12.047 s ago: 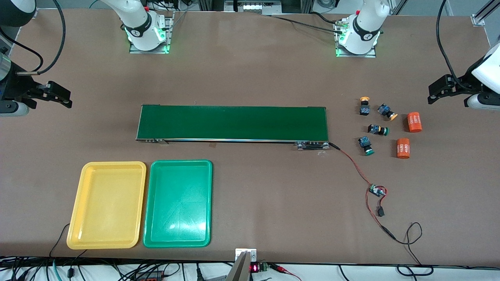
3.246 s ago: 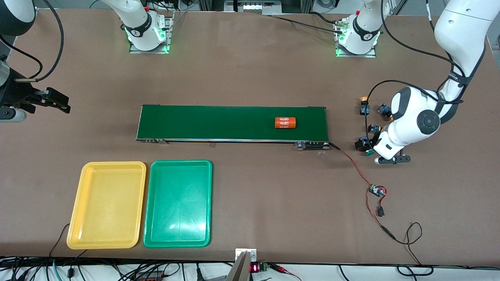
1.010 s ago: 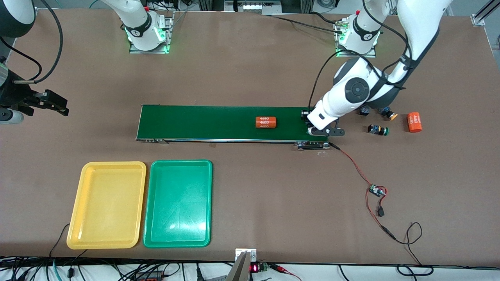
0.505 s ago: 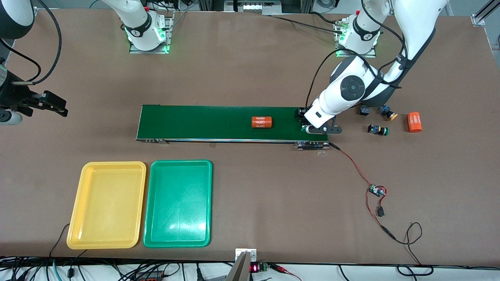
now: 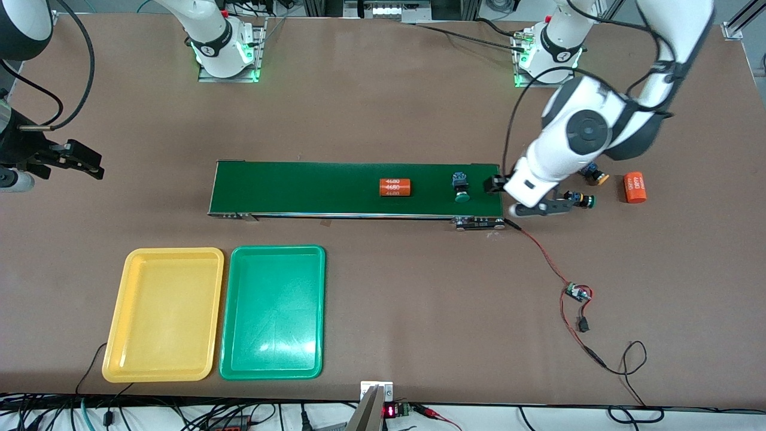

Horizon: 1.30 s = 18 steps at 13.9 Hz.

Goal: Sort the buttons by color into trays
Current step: 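Set the green button on the conveyor belt and release it, then return the left gripper to the remaining buttons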

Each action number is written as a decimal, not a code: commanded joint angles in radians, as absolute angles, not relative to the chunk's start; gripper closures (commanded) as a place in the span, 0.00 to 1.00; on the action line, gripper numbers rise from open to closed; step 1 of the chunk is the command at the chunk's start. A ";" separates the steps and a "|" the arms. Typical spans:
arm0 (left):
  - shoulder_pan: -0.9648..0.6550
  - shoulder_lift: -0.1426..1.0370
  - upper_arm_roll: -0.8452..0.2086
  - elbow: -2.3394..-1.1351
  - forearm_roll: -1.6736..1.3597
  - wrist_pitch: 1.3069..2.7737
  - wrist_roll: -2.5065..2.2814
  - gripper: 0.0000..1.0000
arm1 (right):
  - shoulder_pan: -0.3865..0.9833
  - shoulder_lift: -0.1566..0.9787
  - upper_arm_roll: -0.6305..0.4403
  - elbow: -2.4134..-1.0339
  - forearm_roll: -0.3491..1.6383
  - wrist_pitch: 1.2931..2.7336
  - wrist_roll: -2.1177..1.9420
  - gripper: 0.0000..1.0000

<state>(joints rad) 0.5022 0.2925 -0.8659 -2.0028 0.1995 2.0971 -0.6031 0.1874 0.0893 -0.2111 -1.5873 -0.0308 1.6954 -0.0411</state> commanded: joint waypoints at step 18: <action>0.782 0.469 -0.868 -1.821 0.383 1.868 -0.342 0.00 | 0.187 0.083 -0.207 -1.594 -0.015 1.720 -0.038 0.00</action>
